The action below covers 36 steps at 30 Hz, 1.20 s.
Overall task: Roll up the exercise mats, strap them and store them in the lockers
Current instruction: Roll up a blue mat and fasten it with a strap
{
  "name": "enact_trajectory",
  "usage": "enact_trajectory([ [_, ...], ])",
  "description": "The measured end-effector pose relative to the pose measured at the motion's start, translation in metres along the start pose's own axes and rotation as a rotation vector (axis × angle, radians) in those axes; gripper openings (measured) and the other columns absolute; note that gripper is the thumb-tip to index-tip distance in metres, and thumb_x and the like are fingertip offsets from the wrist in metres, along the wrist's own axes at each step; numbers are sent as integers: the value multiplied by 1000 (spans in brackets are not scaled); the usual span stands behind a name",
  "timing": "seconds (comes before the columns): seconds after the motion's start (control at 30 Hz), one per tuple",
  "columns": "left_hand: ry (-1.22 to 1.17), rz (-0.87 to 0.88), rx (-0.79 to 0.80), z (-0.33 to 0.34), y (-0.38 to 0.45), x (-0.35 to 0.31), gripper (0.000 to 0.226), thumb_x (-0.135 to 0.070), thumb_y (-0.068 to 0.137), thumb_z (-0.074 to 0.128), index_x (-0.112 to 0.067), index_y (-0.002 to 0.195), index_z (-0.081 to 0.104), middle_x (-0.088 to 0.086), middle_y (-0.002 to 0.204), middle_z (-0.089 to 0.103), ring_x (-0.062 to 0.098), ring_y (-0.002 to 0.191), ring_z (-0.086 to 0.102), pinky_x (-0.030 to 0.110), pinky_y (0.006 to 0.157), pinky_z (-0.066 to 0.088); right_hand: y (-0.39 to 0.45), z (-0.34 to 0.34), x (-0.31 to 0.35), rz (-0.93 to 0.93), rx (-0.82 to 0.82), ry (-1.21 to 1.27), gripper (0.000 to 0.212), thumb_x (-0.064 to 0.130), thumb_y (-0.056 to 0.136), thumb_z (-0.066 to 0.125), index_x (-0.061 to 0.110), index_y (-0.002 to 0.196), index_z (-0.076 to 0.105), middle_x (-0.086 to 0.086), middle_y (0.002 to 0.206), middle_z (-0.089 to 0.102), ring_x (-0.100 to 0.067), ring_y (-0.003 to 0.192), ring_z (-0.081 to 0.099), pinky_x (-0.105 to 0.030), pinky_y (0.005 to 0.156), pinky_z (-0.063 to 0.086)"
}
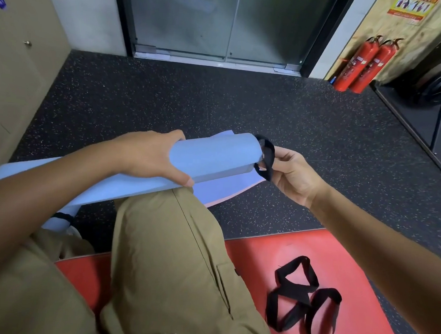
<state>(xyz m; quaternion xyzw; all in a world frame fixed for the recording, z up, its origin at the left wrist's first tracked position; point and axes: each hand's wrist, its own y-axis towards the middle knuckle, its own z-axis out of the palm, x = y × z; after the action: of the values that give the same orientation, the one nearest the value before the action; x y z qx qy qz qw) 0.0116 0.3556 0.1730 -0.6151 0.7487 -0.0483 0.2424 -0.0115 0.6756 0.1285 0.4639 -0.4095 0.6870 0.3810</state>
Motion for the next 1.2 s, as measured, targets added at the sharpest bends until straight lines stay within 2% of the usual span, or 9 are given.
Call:
enact_trajectory([
  [0.13, -32, 2, -2, -1, -1, 4, 76, -85, 59, 73, -48, 117, 41, -15, 100, 62, 12, 88, 60, 40, 79, 52, -2, 3, 3, -39, 36, -39, 46, -23, 93, 44, -1, 128, 63, -5, 92, 71, -13, 86, 66, -24, 86, 53],
  [0.23, -66, 9, 8, -3, 0, 6, 73, -85, 58, 74, -49, 114, 43, -16, 100, 63, 12, 88, 61, 39, 78, 52, 1, 6, 6, -51, 90, -87, 59, -15, 89, 61, 9, 143, 56, -14, 130, 66, -23, 116, 61, -38, 108, 48],
  [0.3, -68, 11, 14, -4, 1, 7, 73, -86, 56, 72, -50, 112, 43, -16, 100, 63, 11, 88, 62, 39, 78, 52, 3, 7, 9, -58, 89, -100, 66, -6, 84, 68, 12, 146, 53, -16, 143, 59, -24, 125, 59, -41, 112, 46],
  [0.53, -207, 31, 30, -7, 1, 13, 73, -85, 52, 71, -51, 111, 46, -23, 102, 64, 6, 92, 63, 37, 83, 51, 6, 1, 15, -104, 42, -80, 57, -6, 91, 66, 4, 145, 48, -18, 140, 61, -32, 135, 54, -42, 113, 45],
  [0.77, -176, 22, 26, -7, 2, 11, 75, -86, 51, 69, -49, 112, 45, -21, 102, 64, 8, 92, 62, 40, 85, 51, 14, 13, 11, -154, -86, 11, 57, -8, 82, 71, -2, 136, 56, -9, 119, 64, -24, 111, 59, -47, 112, 43],
  [0.87, -173, 18, 34, -8, 2, 12, 78, -88, 48, 66, -49, 113, 45, -20, 104, 64, 9, 93, 62, 41, 87, 52, 16, 17, 12, -146, -74, 95, 62, -7, 84, 67, 1, 144, 51, -5, 115, 61, -21, 106, 62, -37, 96, 55],
  [0.93, -182, 17, 34, -7, 2, 13, 78, -88, 48, 67, -49, 112, 46, -20, 104, 65, 9, 93, 63, 42, 88, 52, 17, 14, 12, -148, -70, 114, 62, -7, 88, 65, 7, 147, 50, -3, 118, 61, -18, 103, 63, -33, 90, 55],
  [1.07, -170, 8, 35, -7, 3, 14, 79, -90, 46, 66, -50, 111, 46, -21, 103, 65, 10, 93, 64, 45, 90, 52, 14, 8, 17, -147, -40, -4, 66, -9, 88, 67, 13, 148, 49, -7, 127, 59, -22, 106, 61, -41, 96, 56],
  [1.2, -177, 9, 39, -9, 4, 13, 76, -89, 48, 68, -52, 109, 46, -22, 101, 66, 9, 93, 64, 44, 89, 52, 9, 10, 13, -68, 19, -188, 77, 2, 77, 84, 22, 144, 50, -14, 145, 50, -26, 112, 55, -59, 108, 46],
])
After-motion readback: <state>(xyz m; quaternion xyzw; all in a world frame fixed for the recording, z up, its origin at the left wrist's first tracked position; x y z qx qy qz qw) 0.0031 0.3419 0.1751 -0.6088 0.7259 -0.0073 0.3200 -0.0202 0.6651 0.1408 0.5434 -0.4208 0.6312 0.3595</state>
